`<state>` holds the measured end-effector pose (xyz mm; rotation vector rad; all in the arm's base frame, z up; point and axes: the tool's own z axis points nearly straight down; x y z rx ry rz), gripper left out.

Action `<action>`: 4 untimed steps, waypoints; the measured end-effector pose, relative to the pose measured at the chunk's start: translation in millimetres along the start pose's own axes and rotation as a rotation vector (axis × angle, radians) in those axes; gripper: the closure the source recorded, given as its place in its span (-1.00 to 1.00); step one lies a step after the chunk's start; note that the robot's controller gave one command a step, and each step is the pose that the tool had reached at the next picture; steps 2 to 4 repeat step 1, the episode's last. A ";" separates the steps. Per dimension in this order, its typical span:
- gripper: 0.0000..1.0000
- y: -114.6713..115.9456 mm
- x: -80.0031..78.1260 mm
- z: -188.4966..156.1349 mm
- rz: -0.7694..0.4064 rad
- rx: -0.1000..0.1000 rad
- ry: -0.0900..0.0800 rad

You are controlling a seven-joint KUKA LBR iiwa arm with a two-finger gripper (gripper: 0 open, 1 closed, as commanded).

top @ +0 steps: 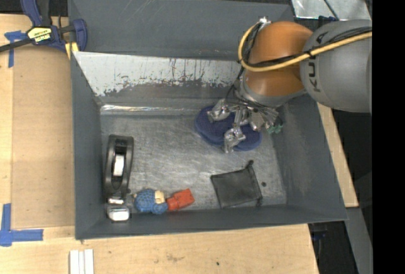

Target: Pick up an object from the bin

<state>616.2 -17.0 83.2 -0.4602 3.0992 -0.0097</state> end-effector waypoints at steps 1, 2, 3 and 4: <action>1.00 -24.4 8.9 -143.3 -0.225 -0.002 -0.004; 1.00 -24.4 8.9 -143.3 -0.225 -0.002 -0.004; 1.00 -24.4 8.9 -143.3 -0.225 -0.002 -0.004; 1.00 -24.4 8.9 -143.3 -0.225 -0.002 -0.004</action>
Offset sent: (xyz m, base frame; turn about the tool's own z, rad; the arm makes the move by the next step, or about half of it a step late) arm -0.0051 -0.0241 0.1382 -0.2270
